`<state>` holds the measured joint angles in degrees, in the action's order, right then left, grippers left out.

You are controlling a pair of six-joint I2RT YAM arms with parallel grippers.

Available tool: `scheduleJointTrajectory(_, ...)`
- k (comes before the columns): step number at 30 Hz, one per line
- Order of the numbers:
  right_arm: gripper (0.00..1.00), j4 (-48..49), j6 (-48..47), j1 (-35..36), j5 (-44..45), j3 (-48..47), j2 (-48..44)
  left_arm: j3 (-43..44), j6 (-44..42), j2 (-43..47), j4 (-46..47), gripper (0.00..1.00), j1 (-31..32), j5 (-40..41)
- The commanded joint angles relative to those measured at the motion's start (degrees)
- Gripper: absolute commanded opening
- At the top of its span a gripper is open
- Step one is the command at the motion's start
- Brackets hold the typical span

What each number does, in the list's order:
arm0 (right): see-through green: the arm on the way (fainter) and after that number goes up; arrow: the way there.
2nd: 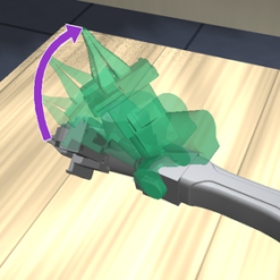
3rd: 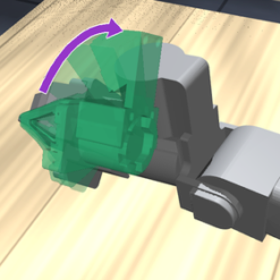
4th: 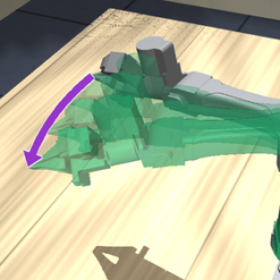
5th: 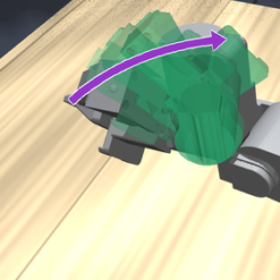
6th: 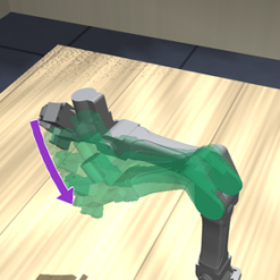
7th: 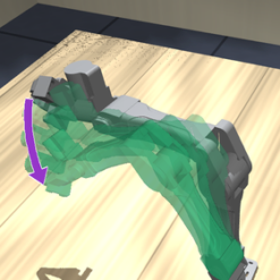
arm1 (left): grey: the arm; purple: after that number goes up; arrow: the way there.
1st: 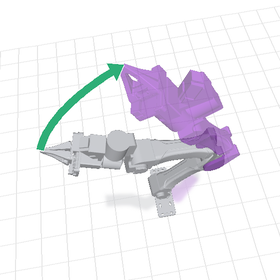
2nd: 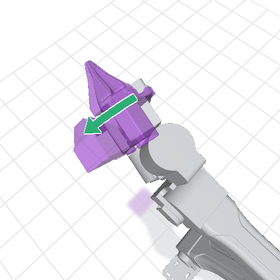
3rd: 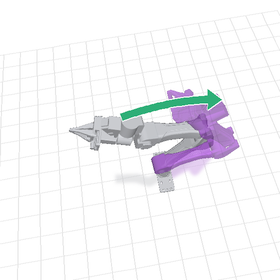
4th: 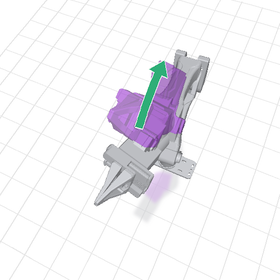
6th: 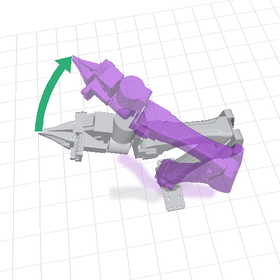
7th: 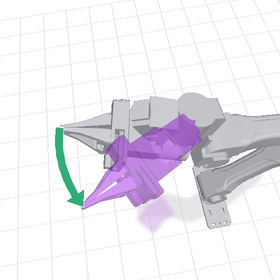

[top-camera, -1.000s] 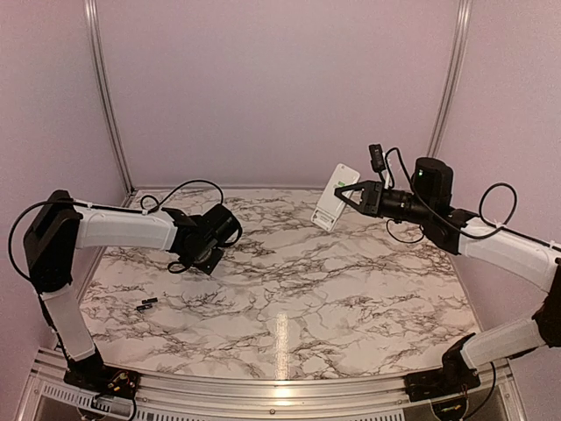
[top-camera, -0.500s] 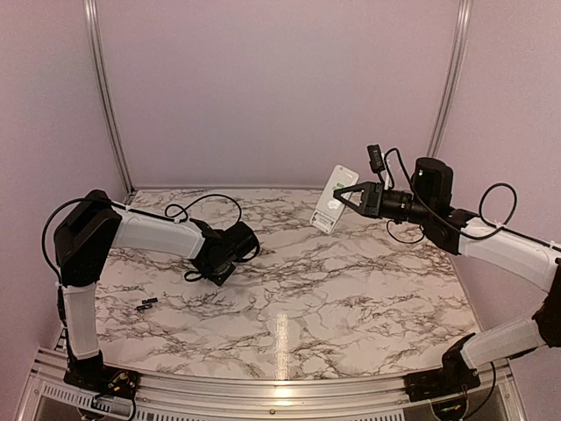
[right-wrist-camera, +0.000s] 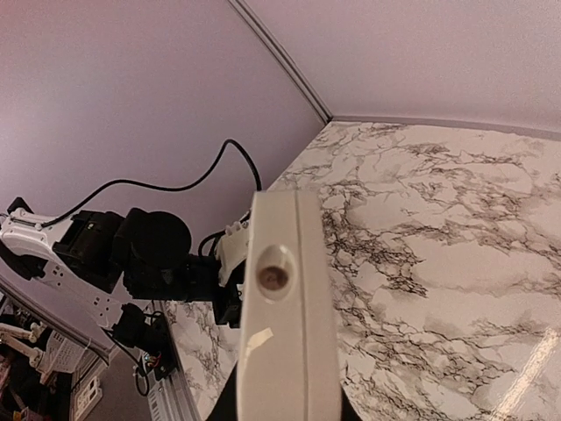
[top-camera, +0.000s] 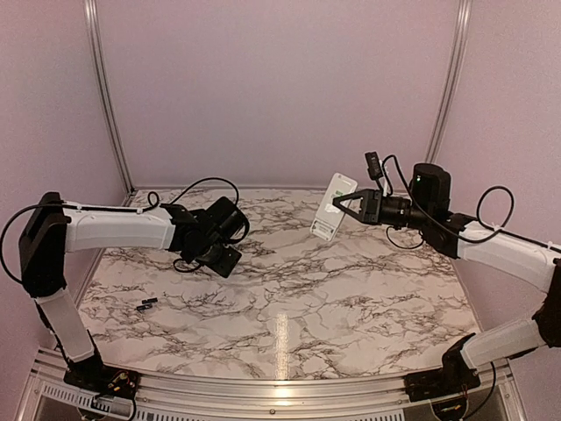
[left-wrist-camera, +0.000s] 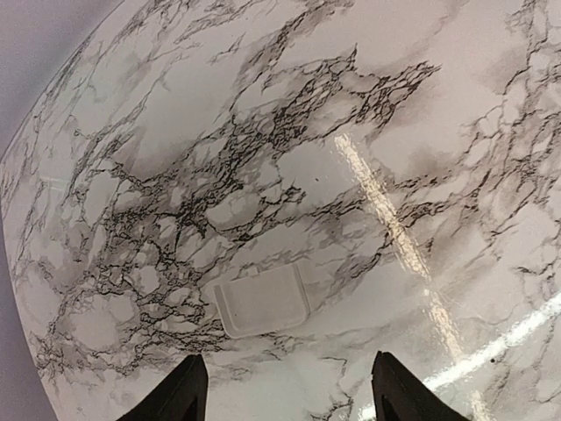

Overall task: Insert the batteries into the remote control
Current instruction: Place the battery cover at the center of the board, then adjust the remote control without the battery cover.

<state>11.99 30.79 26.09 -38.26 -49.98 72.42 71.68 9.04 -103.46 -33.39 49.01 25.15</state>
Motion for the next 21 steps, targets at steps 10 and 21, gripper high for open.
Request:
scheduleJointTrajectory(10, 0.0, 5.35, 0.26, 1.1, -4.53, 2.23, 2.05, -13.37, 2.32, 22.27, -3.21, 0.68, -6.39, -14.03)
scheduleJointTrajectory(21, 0.0, 8.63, 1.24, 7.31, -6.39, 3.09, 5.49, -21.4, 2.35, 35.62, 12.52, 0.68, -8.85, -39.14)
